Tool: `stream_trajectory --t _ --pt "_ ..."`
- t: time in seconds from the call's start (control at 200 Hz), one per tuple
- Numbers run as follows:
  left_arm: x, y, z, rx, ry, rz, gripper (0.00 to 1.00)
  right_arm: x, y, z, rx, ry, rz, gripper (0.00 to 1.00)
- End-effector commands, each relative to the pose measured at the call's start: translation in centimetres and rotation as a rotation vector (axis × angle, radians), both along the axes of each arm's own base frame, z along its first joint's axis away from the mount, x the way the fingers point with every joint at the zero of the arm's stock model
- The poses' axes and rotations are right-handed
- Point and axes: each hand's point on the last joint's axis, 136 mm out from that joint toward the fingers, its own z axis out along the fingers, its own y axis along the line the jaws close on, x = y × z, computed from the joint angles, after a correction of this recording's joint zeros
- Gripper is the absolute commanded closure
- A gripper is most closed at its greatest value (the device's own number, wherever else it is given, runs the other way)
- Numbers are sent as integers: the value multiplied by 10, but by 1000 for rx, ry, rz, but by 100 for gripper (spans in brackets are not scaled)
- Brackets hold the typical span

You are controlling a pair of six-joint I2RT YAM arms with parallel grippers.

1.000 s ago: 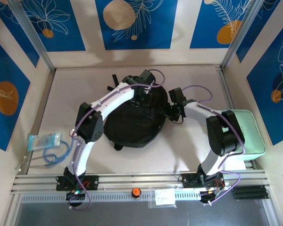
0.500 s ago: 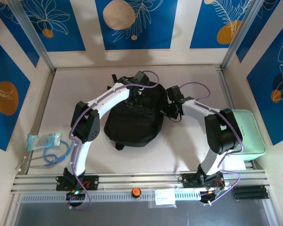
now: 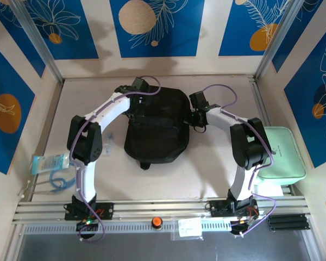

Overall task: Pack the student bag
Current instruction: Rotate the student bag at the center of the table.

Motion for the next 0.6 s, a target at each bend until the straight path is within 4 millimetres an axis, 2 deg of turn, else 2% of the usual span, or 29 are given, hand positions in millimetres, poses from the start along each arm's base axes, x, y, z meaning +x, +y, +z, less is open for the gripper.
stream_trajectory --t 0.0,0.095,0.195,0.285,0.36,0.44,0.595 --pt "-10 15 12 11 -4 34 100 31 -16 2 -61 -77 24 98" --pt "-18 14 13 -17 6 41 100 42 -10 10 -29 -92 47 91" --pt "-24 17 21 -37 -6 55 100 40 0 33 25 -108 67 73" --pt "-29 21 33 -72 -38 89 70 25 5 57 71 -115 66 53" --pt "-33 26 42 -133 -59 126 52 3 7 68 99 -90 50 46" --pt "-41 30 46 -208 -66 155 39 -27 15 71 155 -32 51 41" --pt "-53 43 45 -309 -74 195 25 -90 53 49 289 151 97 40"
